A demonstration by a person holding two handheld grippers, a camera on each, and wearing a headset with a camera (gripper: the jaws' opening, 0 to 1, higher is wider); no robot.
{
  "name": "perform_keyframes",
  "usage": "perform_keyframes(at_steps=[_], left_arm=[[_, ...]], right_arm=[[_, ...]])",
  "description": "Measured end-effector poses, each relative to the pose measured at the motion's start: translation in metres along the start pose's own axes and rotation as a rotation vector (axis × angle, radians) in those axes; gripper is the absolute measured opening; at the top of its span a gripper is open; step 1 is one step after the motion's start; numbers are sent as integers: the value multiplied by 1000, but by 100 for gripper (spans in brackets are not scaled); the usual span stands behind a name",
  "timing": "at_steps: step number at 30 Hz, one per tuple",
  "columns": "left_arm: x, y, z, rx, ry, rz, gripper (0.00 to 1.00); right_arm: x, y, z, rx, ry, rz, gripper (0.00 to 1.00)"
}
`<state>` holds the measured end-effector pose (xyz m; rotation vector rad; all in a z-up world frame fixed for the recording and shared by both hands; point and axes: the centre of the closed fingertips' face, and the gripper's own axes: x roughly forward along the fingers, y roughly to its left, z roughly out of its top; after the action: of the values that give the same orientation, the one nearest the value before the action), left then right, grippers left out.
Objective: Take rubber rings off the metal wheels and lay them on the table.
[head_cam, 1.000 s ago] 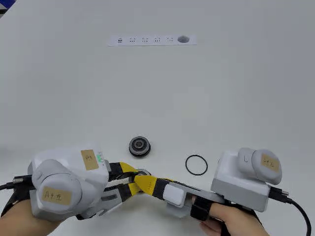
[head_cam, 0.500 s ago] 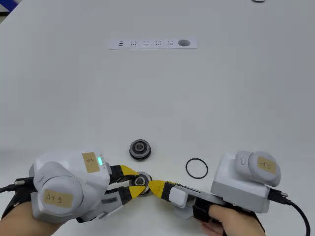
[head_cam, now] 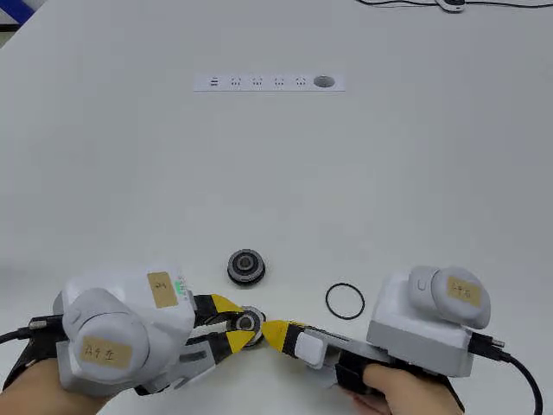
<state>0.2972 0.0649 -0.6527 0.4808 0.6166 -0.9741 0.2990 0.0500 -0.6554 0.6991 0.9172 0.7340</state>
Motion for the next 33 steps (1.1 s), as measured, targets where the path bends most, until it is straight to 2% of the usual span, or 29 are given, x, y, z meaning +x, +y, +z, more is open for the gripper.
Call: perform_keyframes(at_steps=[8,25,33], left_arm=[[0,-1,0,2,3,-5,13],[0,0,0,-2,1,-5,13],[0,0,0,-2,1,-4,13]], right_arm=[[2,3,-1,-42,13,-3,1],[8,8,-2,-77,29,10,1],[9,19,1,-84,20,53,1]])
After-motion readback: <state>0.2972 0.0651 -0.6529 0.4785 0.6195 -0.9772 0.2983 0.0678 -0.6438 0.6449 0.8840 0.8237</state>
